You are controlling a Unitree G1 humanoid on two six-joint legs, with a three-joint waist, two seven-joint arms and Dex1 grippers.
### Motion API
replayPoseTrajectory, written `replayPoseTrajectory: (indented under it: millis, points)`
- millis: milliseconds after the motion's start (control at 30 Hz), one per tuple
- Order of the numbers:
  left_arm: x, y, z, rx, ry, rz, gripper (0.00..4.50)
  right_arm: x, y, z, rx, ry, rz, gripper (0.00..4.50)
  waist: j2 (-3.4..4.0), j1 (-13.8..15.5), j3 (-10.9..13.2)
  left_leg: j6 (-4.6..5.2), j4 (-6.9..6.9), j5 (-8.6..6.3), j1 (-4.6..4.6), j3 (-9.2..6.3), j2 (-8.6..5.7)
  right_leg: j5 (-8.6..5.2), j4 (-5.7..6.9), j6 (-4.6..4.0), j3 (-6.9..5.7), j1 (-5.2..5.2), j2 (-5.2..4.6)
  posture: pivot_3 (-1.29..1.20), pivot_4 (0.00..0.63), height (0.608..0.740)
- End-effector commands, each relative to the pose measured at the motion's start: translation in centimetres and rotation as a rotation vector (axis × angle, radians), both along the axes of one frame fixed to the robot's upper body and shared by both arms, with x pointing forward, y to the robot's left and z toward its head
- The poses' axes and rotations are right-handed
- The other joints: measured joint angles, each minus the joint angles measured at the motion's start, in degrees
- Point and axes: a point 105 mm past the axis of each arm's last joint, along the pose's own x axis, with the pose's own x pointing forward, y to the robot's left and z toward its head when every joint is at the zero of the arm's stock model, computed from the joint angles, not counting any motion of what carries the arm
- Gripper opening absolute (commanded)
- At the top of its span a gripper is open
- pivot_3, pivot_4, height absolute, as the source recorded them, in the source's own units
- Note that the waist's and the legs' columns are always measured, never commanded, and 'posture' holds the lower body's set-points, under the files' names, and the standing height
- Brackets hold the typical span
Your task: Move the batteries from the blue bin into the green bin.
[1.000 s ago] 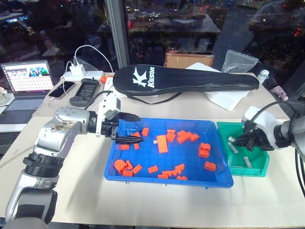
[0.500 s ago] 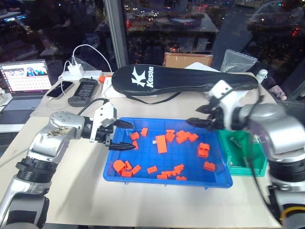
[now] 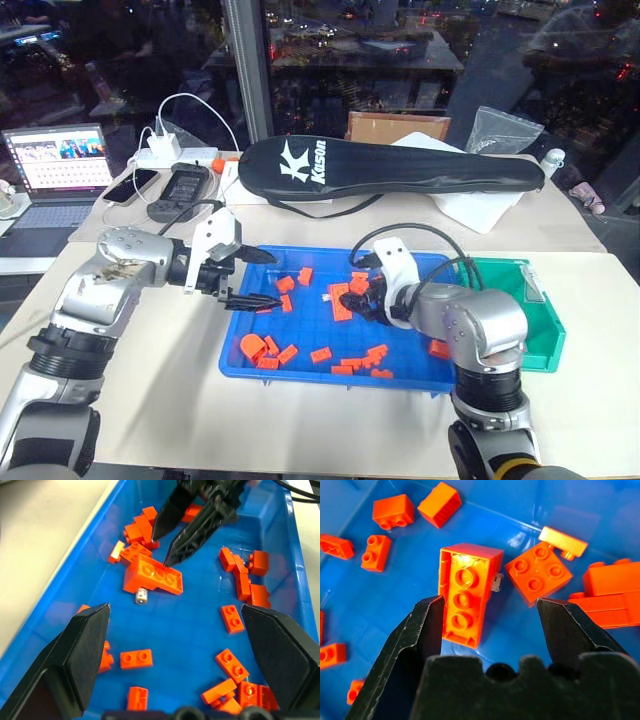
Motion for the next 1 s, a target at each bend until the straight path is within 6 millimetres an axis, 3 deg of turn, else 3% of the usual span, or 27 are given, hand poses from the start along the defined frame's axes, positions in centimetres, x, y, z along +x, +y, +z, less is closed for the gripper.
replayPoseTrajectory:
  millis: [33,533,633,767,867,1000]
  points:
    - [-0.1,0.2,1.0,0.005,-0.039,-0.007,4.5,0.1,0.9,0.2,-0.018,-0.005,0.008,3.41,0.0,-0.1,0.0,0.0,0.0,0.0,0.0,0.0,0.0,0.0,0.0,0.0,0.0,0.0,0.0,0.0,0.15,0.736]
    - [-0.1,0.4,1.3,0.01,-0.045,0.006,4.5,0.4,2.0,-1.1,-0.153,0.024,0.031,3.41,0.0,-1.2,0.0,0.0,-0.02,0.0,0.0,-0.02,0.0,-0.01,0.0,0.01,-0.01,0.0,0.0,0.0,0.15,0.736]
    - [-0.1,0.4,1.3,0.009,-0.046,0.007,4.5,0.5,1.6,-1.4,-0.181,0.032,0.023,2.69,0.0,-1.3,0.0,0.01,-0.05,0.0,0.01,-0.03,0.0,-0.01,-0.02,0.01,-0.01,0.0,0.01,0.0,0.15,0.736]
    - [0.0,0.3,1.3,0.007,-0.046,0.007,4.5,0.7,1.3,-1.4,-0.22,0.021,0.034,1.38,0.0,-1.2,0.0,0.01,-0.05,0.0,0.0,-0.04,0.0,-0.01,-0.03,0.01,-0.01,0.0,0.0,0.0,0.15,0.736]
    - [0.0,0.3,1.3,0.005,-0.047,0.009,4.5,0.7,1.2,-0.8,-0.205,0.008,0.049,1.36,0.0,-1.3,0.0,0.0,-0.04,0.0,0.0,-0.03,0.0,-0.01,-0.05,0.01,-0.01,0.0,0.0,0.0,0.15,0.736]
    - [0.0,0.3,1.1,0.002,-0.043,0.008,4.5,0.7,0.5,3.6,-0.134,-0.112,0.138,1.36,0.01,-1.2,0.0,0.0,-0.06,0.0,-0.02,-0.03,0.0,-0.01,-0.06,0.01,-0.01,-0.01,0.0,0.0,0.15,0.736]
